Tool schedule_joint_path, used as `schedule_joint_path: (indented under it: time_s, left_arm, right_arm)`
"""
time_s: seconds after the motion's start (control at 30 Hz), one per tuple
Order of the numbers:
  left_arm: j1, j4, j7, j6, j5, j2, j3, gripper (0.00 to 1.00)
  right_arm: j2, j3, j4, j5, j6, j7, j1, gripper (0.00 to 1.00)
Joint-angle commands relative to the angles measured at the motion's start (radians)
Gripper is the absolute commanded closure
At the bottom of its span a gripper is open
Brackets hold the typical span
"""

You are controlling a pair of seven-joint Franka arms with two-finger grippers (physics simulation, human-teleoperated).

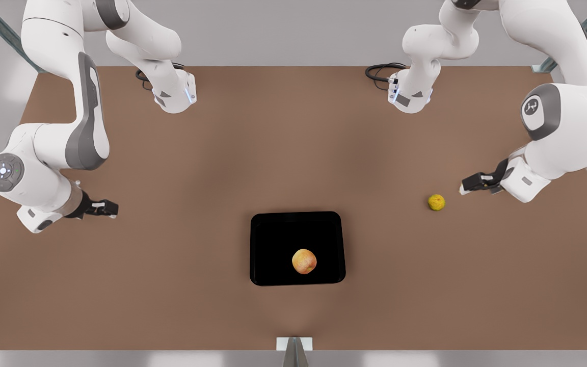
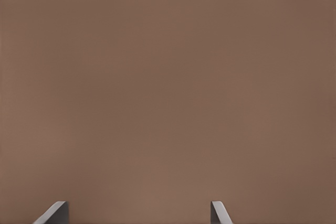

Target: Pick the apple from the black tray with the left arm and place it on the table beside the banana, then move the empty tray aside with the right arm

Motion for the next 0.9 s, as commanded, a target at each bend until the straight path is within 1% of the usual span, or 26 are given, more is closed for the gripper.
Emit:
schedule_joint_path:
  time_s: [0.0,0.1,0.13,0.23,0.27,0.3,0.33,0.37,0.4,0.47,0.53,0.57,0.6,0.63,0.67,0.73,0.77,0.87]
  left_arm:
    - [-0.005,-0.003,0.043,0.039,0.0,-0.001,-0.001,0.0]
    - [-0.014,-0.008,0.013,0.03,0.009,0.014,-0.026,0.0]
    - [-0.029,-0.019,0.011,-0.008,0.012,0.021,-0.041,0.0]
    - [-0.107,0.082,-0.085,-0.004,0.008,0.079,-0.058,0.0]
    - [-0.213,0.203,-0.263,-0.01,0.041,0.183,-0.072,0.0]
    - [-0.3,0.416,-0.478,-0.008,0.058,0.359,-0.069,0.0]
    - [-0.33,0.515,-0.618,0.015,0.061,0.442,-0.069,0.0]
    - [-0.368,0.526,-0.802,0.104,0.075,0.478,-0.069,0.0]
    - [-0.44,0.527,-0.978,0.176,0.141,0.533,-0.066,0.0]
    - [-0.475,0.535,-1.213,0.311,0.139,0.596,-0.067,0.0]
    - [-0.479,0.549,-1.294,0.407,0.144,0.698,-0.063,0.0]
    - [-0.491,0.55,-1.463,0.509,0.193,0.748,-0.061,0.0]
    - [-0.517,0.557,-1.489,0.516,0.235,0.778,-0.058,0.0]
    - [-0.52,0.58,-1.491,0.516,0.238,0.8,-0.058,0.0]
    - [-0.526,0.612,-1.573,0.539,0.242,0.837,-0.058,0.0]
    - [-0.567,0.613,-1.638,0.555,0.247,0.84,-0.053,0.0]
    - [-0.575,0.615,-1.661,0.564,0.302,0.86,-0.053,0.0]
    - [-0.583,0.638,-1.684,0.592,0.322,0.896,-0.055,0.0]
  right_arm:
    - [-0.001,0.0,0.001,0.0,0.034,0.013,0.0,0.0]
    - [-0.001,0.0,0.001,0.0,0.034,0.013,0.0,0.0]
    - [-0.001,0.0,0.001,0.0,0.034,0.013,0.0,0.0]
    - [-0.001,0.0,0.001,-0.002,0.034,0.013,0.0,0.0]
    - [-0.001,0.0,0.001,-0.002,0.034,0.013,0.0,0.0]
    - [-0.001,0.0,0.002,-0.002,0.034,0.013,0.0,0.0]
    - [0.0,0.0,0.001,-0.002,0.034,0.013,0.0,0.0]
    - [-0.001,0.0,0.002,-0.002,0.034,0.013,0.0,0.0]
    - [0.0,0.0,0.001,-0.002,0.034,0.013,0.0,0.0]
    - [0.0,0.0,0.001,-0.002,0.034,0.013,0.0,0.0]
    - [0.0,0.0,0.002,-0.002,0.034,0.013,0.0,0.0]
    - [0.0,0.0,0.002,-0.002,0.034,0.013,0.0,0.0]
    - [0.002,0.0,0.002,-0.002,0.034,0.013,0.0,0.0]
    - [0.002,0.0,0.002,-0.002,0.034,0.013,0.0,0.0]
    - [0.002,0.0,0.002,-0.002,0.034,0.013,0.0,0.0]
    - [0.002,0.0,0.002,-0.002,0.034,0.013,0.0,0.0]
    - [0.002,0.0,0.002,-0.002,0.034,0.013,0.0,0.0]
    - [0.002,0.0,0.002,-0.002,0.034,0.013,0.0,0.0]
